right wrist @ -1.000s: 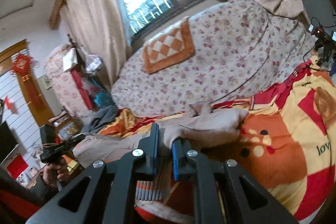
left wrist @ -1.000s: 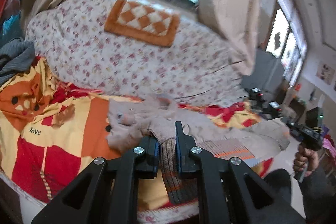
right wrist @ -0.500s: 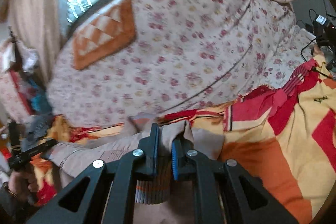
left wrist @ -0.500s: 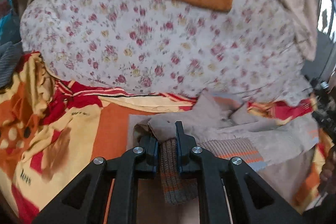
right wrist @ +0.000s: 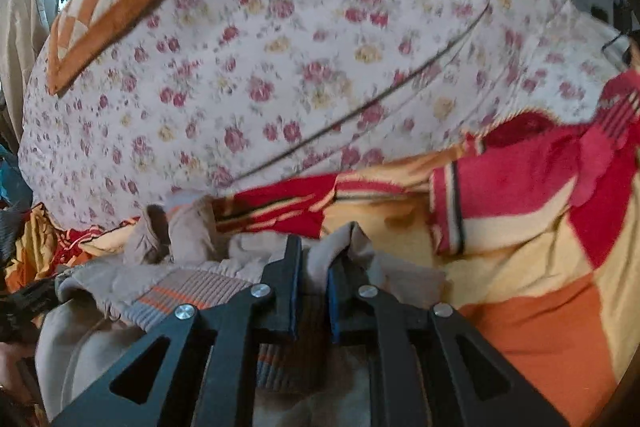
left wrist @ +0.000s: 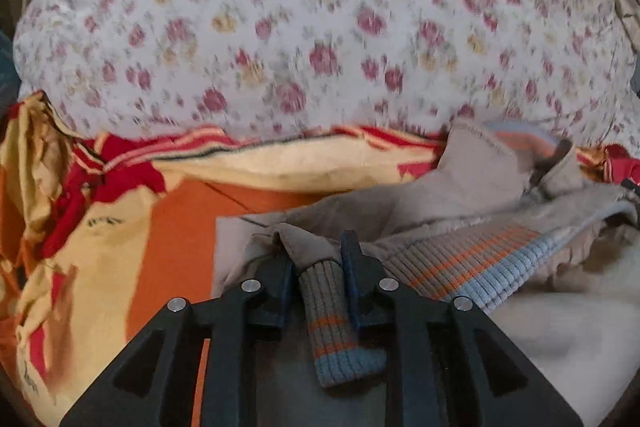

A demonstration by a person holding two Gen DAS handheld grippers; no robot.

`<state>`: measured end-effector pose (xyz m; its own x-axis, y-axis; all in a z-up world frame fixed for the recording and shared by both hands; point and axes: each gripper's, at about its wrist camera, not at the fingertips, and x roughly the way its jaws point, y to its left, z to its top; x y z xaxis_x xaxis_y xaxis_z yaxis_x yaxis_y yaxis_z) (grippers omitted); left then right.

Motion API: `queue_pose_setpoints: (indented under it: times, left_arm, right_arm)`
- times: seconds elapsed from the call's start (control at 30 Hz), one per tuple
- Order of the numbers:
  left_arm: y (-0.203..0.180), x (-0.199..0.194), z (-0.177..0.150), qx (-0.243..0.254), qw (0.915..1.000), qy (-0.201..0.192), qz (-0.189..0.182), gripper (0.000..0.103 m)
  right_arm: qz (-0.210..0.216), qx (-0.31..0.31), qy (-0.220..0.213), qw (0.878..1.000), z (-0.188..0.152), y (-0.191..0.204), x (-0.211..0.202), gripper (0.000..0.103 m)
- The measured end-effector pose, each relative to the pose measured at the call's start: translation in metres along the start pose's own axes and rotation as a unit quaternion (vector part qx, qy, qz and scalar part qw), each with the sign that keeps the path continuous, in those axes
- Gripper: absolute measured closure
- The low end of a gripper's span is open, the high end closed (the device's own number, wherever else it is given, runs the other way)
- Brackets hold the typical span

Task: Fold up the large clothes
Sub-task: 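Lay the hem on the jacket with both grippers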

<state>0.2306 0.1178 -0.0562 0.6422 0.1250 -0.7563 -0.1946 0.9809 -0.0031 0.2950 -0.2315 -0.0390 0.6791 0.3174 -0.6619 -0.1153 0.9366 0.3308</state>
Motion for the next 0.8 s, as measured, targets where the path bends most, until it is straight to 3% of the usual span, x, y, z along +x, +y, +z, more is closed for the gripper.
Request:
queue_pose_setpoints:
  times: [0.4, 0.8]
  left_arm:
    - [-0.0004, 0.0077, -0.0003, -0.013, 0.9999, 0.011, -0.002, 0.090]
    - [0.0042, 0.0085, -0.0008, -0.027, 0.9995, 0.012, -0.013, 0.089]
  right_arm:
    - [0.012, 0.000, 0.014, 1.000, -0.0041, -0.0004, -0.0004, 0.075]
    - [0.017, -0.001, -0.001, 1.000, -0.0072, 0.0021, -0.0074, 0.058]
